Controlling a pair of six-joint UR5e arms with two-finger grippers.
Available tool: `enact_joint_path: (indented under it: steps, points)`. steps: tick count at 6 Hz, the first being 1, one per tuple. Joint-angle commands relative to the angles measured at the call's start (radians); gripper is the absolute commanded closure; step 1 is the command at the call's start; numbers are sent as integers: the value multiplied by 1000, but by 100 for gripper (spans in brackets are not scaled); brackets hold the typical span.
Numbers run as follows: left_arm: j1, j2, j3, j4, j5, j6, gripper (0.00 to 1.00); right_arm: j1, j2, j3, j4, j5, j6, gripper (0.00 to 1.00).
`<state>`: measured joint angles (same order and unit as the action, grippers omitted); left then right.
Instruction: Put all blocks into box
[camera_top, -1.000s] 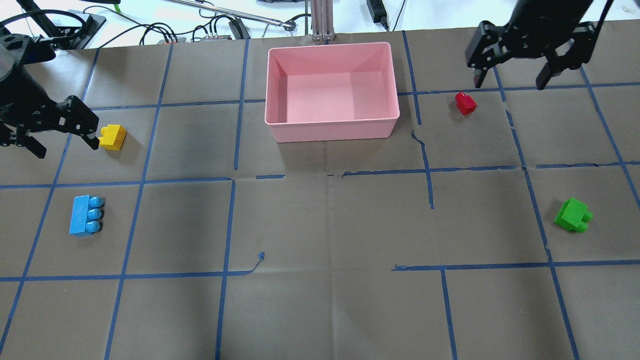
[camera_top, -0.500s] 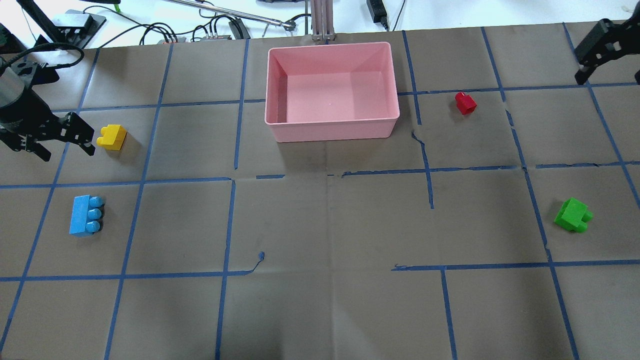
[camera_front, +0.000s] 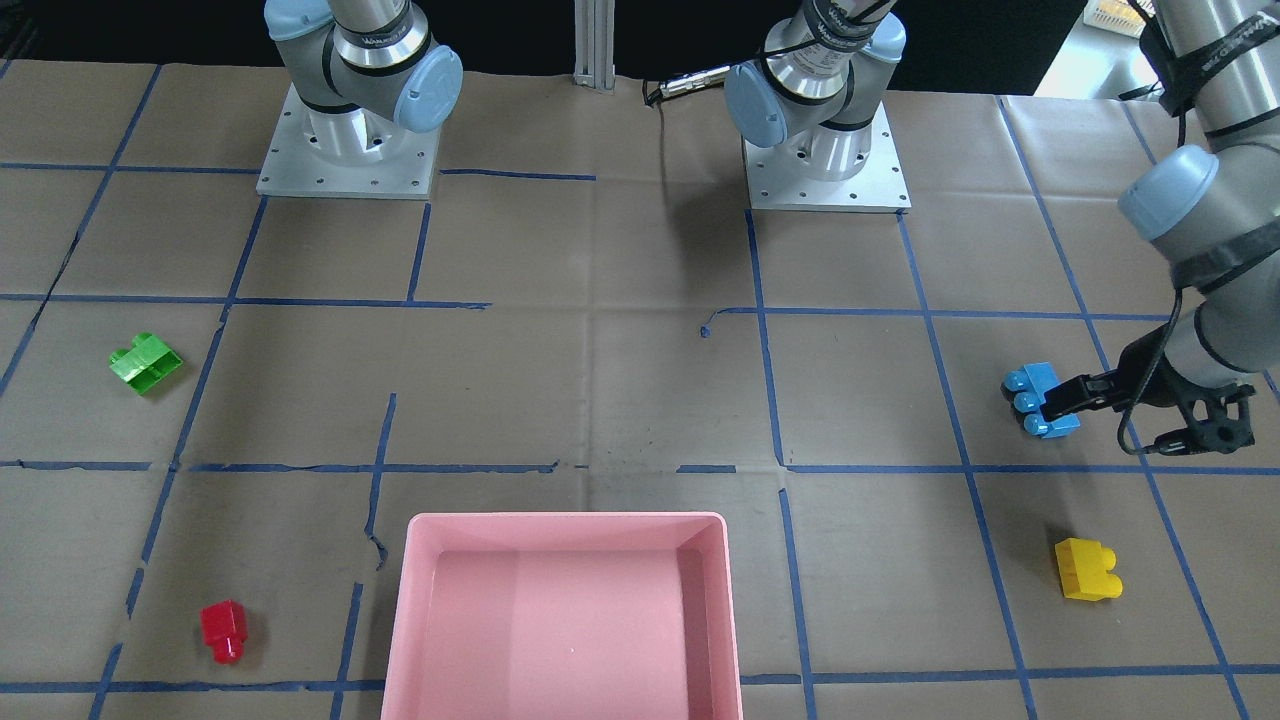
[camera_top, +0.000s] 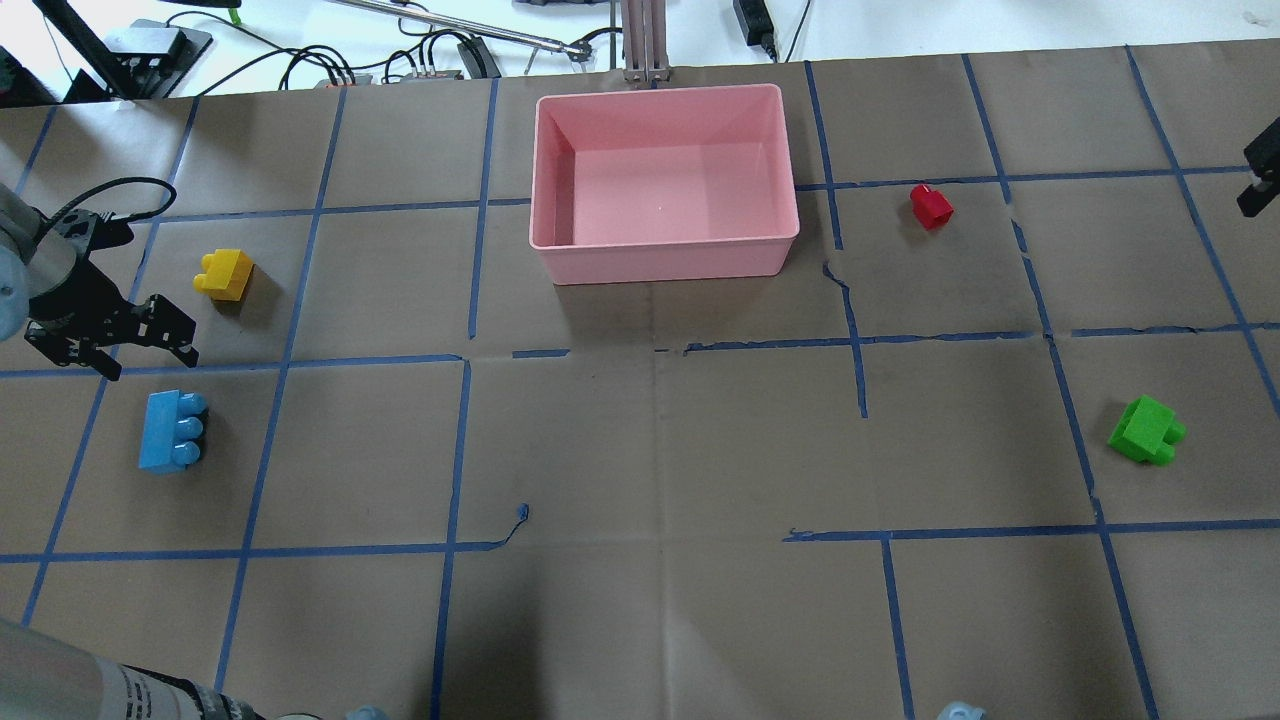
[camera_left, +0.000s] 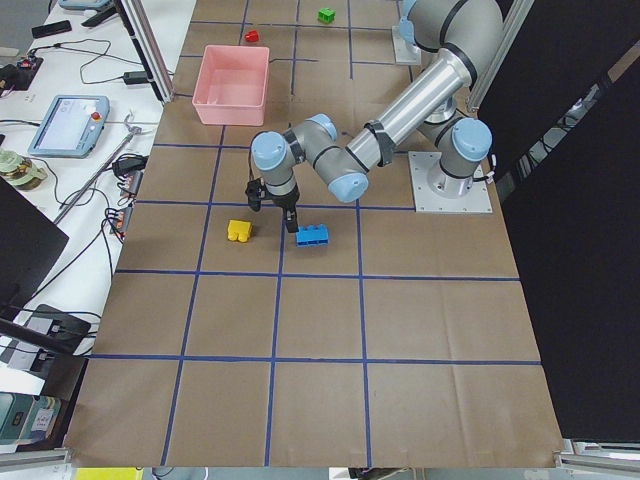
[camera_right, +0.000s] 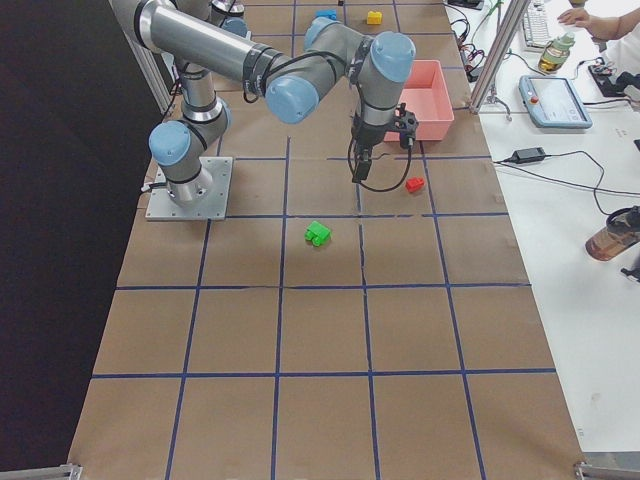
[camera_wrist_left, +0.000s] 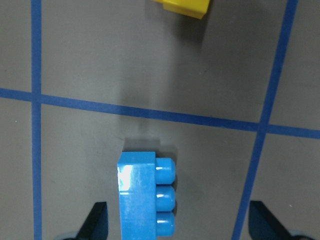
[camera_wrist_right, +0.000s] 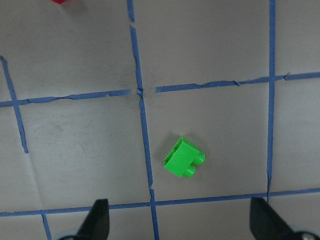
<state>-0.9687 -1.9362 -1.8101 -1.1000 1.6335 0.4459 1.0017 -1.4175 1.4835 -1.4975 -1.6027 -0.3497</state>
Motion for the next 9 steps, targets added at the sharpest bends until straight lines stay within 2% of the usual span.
enact_joint_path:
  steps: [1, 2, 4, 5, 6, 7, 8, 9]
  points:
    - [27, -41, -46, 61, 12, 4, 2, -44, 5, 117, -50, -5, 162, 1]
    - [27, -44, -48, 58, 12, 1, 2, -82, 5, 227, -173, -5, 164, 1]
    - [30, -69, -51, 54, 22, -1, 2, -87, 5, 456, -495, -3, 216, 1]
    - [30, -79, -75, 58, 41, 0, 2, -87, 5, 533, -604, -2, 241, 1]
    - [30, -76, -84, 65, 51, -1, 9, -87, 12, 559, -628, 4, 261, 1]
    - [31, -76, -80, 66, 52, 0, 41, -87, 63, 561, -668, 3, 261, 1]
    - [30, -69, -75, 65, 49, 10, 81, -87, 116, 563, -731, -2, 258, 1]
    - [28, -58, -72, 54, 48, 36, 91, -87, 127, 564, -728, -5, 255, 1]
